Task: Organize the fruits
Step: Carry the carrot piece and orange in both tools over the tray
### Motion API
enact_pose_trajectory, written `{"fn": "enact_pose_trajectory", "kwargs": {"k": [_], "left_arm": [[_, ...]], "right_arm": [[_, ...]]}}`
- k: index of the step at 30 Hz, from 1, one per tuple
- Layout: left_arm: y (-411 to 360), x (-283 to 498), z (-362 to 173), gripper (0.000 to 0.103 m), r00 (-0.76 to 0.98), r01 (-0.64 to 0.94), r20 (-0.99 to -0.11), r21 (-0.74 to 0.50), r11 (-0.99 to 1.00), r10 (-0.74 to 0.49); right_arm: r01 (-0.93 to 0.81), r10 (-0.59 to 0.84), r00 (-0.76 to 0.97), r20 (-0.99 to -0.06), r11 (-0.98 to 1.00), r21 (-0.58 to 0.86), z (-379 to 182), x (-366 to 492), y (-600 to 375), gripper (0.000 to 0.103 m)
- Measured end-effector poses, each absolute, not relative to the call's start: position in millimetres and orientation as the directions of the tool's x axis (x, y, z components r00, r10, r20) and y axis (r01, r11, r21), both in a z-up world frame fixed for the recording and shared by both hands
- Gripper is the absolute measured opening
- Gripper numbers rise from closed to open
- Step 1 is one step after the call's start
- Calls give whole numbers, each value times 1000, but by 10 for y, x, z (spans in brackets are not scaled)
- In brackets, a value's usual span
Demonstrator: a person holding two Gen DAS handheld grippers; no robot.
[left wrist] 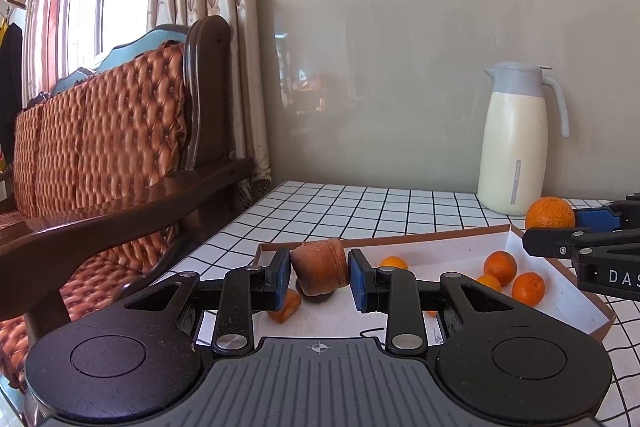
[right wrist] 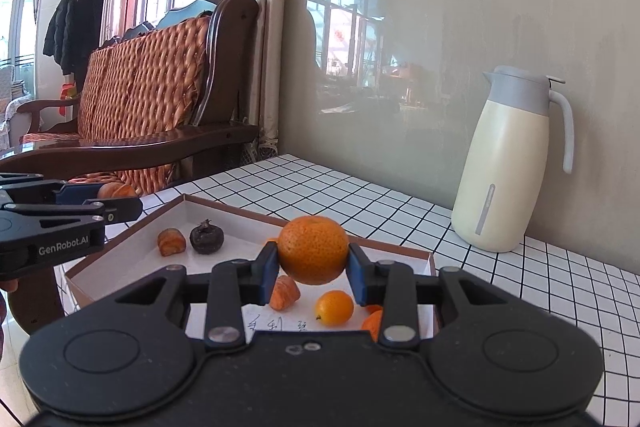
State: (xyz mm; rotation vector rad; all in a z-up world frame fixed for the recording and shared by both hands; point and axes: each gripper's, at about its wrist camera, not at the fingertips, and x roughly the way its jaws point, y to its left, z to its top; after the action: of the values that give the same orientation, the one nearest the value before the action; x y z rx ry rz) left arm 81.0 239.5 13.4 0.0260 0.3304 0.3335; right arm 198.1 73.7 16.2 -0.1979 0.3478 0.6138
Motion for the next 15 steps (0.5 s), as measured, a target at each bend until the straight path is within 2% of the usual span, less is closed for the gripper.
{"fn": "enact_pose_trajectory", "kwargs": {"k": [15], "left_arm": [[2663,1167,50,31,867,-341,-368,55,938,336]], "right_arm": [[-557,488,766,-419,828,-55,62,2519,793,28]]}}
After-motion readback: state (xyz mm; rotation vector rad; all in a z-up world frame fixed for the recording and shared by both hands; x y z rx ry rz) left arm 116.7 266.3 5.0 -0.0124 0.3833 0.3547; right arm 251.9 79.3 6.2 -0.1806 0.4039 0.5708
